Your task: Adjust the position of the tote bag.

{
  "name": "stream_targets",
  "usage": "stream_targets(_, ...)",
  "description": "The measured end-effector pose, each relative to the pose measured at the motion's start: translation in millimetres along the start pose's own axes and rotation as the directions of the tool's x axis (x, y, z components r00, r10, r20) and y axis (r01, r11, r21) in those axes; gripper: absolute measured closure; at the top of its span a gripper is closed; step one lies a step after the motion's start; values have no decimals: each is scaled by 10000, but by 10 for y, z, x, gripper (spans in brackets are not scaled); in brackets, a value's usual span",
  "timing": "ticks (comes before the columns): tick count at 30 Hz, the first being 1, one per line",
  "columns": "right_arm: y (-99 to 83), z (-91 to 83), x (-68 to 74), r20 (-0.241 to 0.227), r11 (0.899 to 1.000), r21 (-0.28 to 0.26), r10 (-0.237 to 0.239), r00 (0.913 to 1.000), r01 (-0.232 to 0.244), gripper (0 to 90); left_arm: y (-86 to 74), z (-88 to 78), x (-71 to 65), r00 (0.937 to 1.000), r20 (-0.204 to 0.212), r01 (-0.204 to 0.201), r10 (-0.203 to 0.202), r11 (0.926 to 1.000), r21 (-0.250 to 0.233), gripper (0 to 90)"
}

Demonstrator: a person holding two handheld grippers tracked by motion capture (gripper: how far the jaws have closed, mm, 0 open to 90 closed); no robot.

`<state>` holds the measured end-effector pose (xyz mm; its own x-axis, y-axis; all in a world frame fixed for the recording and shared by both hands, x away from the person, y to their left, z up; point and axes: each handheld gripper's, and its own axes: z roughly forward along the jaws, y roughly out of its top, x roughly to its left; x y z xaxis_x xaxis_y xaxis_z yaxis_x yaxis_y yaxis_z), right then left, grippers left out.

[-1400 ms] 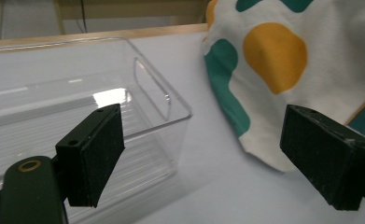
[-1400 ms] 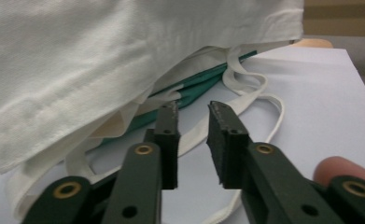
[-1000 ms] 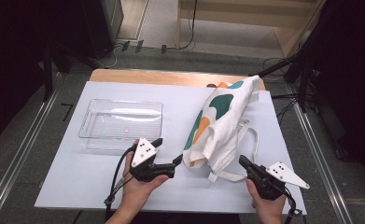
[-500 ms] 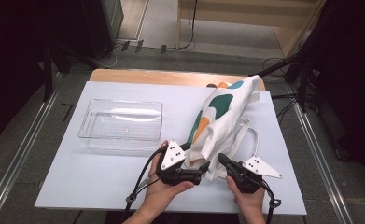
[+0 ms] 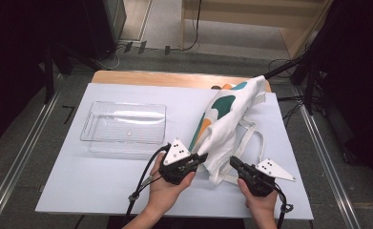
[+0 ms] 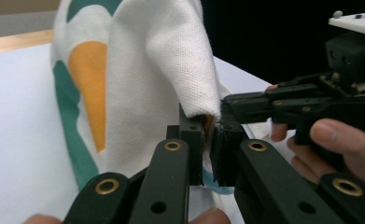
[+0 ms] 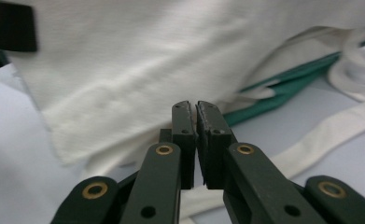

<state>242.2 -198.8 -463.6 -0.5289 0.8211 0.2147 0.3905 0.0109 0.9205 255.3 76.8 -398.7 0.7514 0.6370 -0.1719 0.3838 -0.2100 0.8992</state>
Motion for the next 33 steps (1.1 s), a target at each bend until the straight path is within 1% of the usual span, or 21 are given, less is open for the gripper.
stream_targets(4, 16, -50, -110, 583, 9995, -100, 302, 9978, -296, 860, 7, -81, 83, 9999, -57, -94, 94, 9999, 83, 879)
stream_targets(5, 40, -59, -161, 1001, 9996, -115, 279, 9946, -269, 847, 30, -119, 142, 10000, -34, -24, 24, 9999, 112, 880)
stream_targets(6, 40, -59, -161, 1001, 9996, -115, 279, 9946, -269, 847, 30, -119, 142, 10000, -34, -24, 24, 9999, 112, 880)
stream_targets(8, 87, -63, -222, 1414, 9997, -204, 151, 9898, -123, 827, 48, -159, 208, 9999, -17, 135, -135, 9998, 118, 880)
stream_targets(9, 149, -48, -289, 1655, 9999, -129, 113, 9862, -93, 795, 46, -180, 239, 9999, -32, 145, -144, 9998, 125, 880)
stream_targets(10, 149, -48, -289, 1655, 9999, -129, 113, 9862, -93, 795, 38, -200, 268, 9999, -43, 122, -121, 9998, 141, 880)
stream_targets(13, 232, 13, -399, 2024, 9999, -56, 155, 9792, -147, 747, -5, -230, 337, 9998, -53, 213, -212, 9995, 215, 880)
stream_targets(15, 283, 73, -472, 2173, 9996, -80, 285, 9757, -274, 694, -20, -232, 366, 9995, -80, 296, -294, 9992, 252, 879)
stream_targets(16, 336, 145, -533, 2200, 9989, -104, 467, 9744, -455, 618, -22, -232, 376, 9996, -116, 275, -272, 9993, 253, 879)
stream_targets(17, 336, 145, -533, 2200, 9989, -104, 467, 9744, -455, 618, -24, -234, 385, 9995, -125, 291, -289, 9993, 222, 879)
stream_targets(20, 421, 263, -595, 2083, 9973, -73, 732, 9753, -733, 545, -35, -252, 418, 9991, -260, 337, -330, 9991, 249, 878)
stream_targets(21, 460, 331, -601, 2136, 9977, -19, 663, 9747, -675, 530, -52, -264, 453, 9985, -379, 413, -403, 9988, 270, 878)
stream_targets(22, 460, 331, -601, 2136, 9977, -19, 663, 9747, -675, 530, -52, -264, 453, 9985, -379, 413, -403, 9988, 270, 878)
stream_targets(24, 493, 417, -607, 2357, 9987, 170, 428, 9709, -481, 506, -68, -276, 485, 9973, -519, 525, -510, 9982, 283, 877)
stream_targets(27, 540, 564, -658, 2589, 9977, 541, 251, 9656, -405, 456, -72, -294, 510, 9965, -703, 469, -445, 9983, 336, 876)
stream_targets(28, 565, 688, -717, 2825, 9935, 1049, 131, 9592, -445, 426, -72, -298, 516, 9964, -704, 505, -481, 9982, 335, 876)
stream_targets(29, 571, 748, -740, 3051, 9912, 1243, 62, 9523, -463, 422, -74, -300, 523, 9962, -703, 537, -511, 9979, 356, 876)
stream_targets(30, 571, 748, -740, 3051, 9912, 1243, 62, 9523, -463, 422, -77, -300, 534, 9961, -702, 564, -538, 9978, 361, 876)
stream_targets(31, 590, 848, -790, 3246, 9860, 1600, -75, 9458, -472, 417, -82, -302, 546, 9959, -684, 617, -591, 9974, 370, 876)
stream_targets(32, 590, 848, -790, 3246, 9860, 1600, -75, 9458, -472, 419, -88, -303, 557, 9956, -672, 672, -647, 9971, 355, 876)
stream_targets(33, 614, 920, -823, 3344, 9830, 1766, -123, 9424, -498, 439, -97, -302, 572, 9954, -663, 711, -686, 9968, 360, 875)
